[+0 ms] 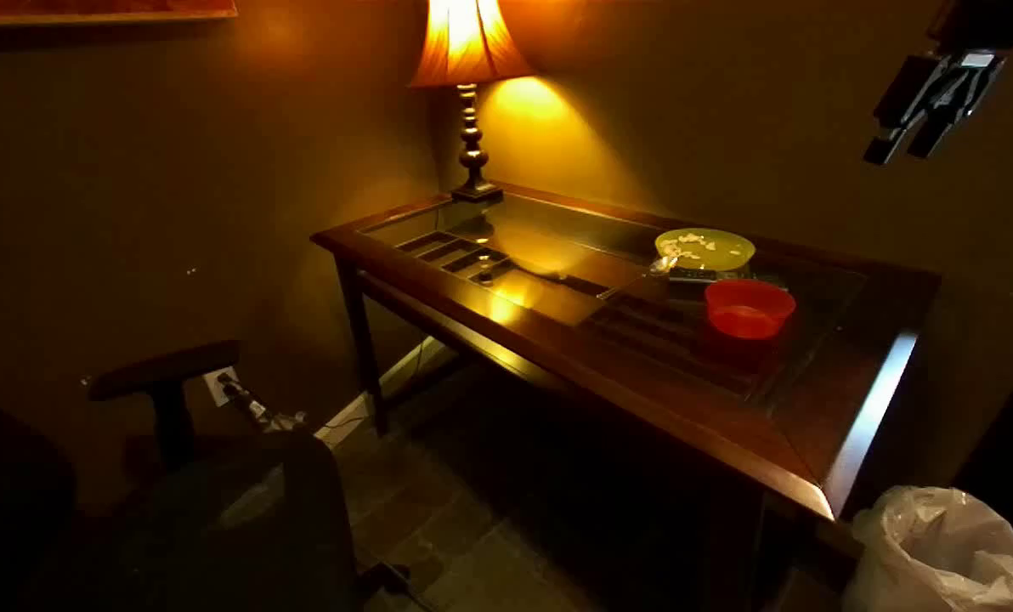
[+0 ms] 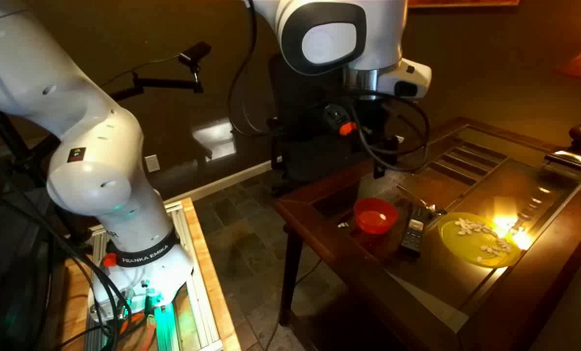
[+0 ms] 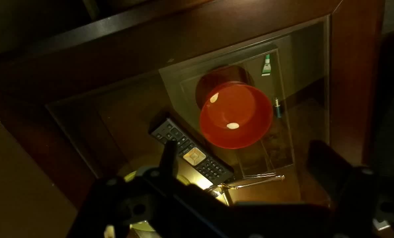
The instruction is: Press a button on the remote control.
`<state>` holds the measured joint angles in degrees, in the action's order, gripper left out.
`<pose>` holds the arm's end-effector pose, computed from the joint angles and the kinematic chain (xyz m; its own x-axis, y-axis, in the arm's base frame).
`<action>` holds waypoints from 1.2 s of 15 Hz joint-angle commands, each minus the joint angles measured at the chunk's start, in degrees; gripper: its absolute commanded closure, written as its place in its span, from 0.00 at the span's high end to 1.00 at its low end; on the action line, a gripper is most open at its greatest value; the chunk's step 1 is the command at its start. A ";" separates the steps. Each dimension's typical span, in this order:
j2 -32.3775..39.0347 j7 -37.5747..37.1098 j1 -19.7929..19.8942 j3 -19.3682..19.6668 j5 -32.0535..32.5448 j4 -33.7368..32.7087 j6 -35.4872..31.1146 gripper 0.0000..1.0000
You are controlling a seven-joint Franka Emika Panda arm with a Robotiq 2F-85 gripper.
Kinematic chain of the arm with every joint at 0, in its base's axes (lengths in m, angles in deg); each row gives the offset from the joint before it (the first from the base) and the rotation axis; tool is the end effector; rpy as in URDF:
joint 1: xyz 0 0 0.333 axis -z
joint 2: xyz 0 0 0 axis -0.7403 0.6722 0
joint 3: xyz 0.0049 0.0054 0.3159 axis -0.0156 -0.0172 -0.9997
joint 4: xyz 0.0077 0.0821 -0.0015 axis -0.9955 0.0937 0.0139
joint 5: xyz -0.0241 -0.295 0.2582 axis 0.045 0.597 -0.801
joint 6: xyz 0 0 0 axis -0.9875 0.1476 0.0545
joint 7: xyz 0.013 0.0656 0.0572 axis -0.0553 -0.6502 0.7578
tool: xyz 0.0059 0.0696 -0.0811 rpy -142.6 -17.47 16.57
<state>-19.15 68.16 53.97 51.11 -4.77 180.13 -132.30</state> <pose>0.4249 -0.1597 0.4186 0.9612 -0.1827 0.2068 -0.1758 -0.9831 -0.0515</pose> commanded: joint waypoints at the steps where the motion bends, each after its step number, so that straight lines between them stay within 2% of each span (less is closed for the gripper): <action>1: 0.05 0.26 0.89 -0.88 -0.38 -0.09 0.15 1.00; 11: 0.06 0.26 0.89 -0.88 -0.38 -0.09 0.15 1.00; 14: 3.04 -0.26 1.46 -1.32 1.86 0.09 -6.06 1.00; 15: 4.17 0.43 1.38 -1.16 2.05 -0.25 -5.69 1.00; 16: 4.76 1.07 1.40 -1.11 2.55 -0.28 -6.27 0.75; 18: 6.35 0.85 1.60 -1.11 3.09 -0.37 -8.21 0.66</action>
<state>-19.15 68.16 53.97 51.11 -4.77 180.13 -132.30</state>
